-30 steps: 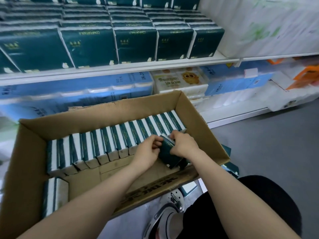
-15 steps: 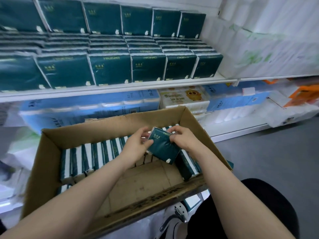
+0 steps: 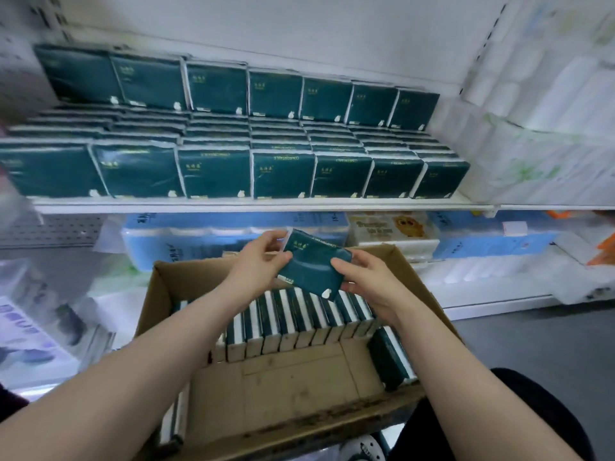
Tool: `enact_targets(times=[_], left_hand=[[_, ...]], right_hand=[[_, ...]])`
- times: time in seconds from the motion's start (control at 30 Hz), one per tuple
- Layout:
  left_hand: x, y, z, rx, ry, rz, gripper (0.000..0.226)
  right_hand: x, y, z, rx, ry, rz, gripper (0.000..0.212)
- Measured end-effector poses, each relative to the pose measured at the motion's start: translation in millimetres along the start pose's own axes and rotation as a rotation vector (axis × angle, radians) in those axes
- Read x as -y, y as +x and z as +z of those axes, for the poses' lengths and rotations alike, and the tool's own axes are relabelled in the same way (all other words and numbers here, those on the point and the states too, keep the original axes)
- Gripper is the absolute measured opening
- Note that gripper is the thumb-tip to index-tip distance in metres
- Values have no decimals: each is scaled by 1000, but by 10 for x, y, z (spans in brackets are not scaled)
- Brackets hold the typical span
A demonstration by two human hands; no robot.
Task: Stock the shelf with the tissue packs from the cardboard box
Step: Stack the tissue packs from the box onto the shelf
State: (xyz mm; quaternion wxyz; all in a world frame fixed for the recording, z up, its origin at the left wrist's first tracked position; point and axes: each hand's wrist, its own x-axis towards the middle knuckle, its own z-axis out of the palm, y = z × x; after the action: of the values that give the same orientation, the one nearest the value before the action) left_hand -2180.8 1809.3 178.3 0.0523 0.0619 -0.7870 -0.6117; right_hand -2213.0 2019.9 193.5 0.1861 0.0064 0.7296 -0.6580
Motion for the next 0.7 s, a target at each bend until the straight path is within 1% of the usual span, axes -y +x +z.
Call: enact_targets(times=[0.13,0.17,0.23,0.27,0.37,0.5,0.57,0.67,0.7], left_hand=[[-155,74,-316,-74,14,75,33],[-205,76,-396,-83,2,86,32],[-302,87,-559,-103,-17,117,30],[-358,90,-642,-121,-18,138,28],[-504,125,-914,-193,-32,205,25],[-690,191,-1322,-262,-29,263,19],[-766,237,-1536,-297,-12,284,19],[-836,333,-1855,-361,81,354,28],[-846,366,-1960,-393,126,363,32]], right_hand=[[217,58,167,62,71,-53,29],[275,79,214,68,70,-66,28],[412,128,337,71,46,-104,36],[493,156,409,77,31,-134,36],[759,247,635,98,8,-232,27],[1134,363,963,135,-27,-330,27],[1319,456,1134,146,-24,-352,32],[1590,591,1429,145,-26,-394,48],[1676,636,1534,146,-37,-413,47]])
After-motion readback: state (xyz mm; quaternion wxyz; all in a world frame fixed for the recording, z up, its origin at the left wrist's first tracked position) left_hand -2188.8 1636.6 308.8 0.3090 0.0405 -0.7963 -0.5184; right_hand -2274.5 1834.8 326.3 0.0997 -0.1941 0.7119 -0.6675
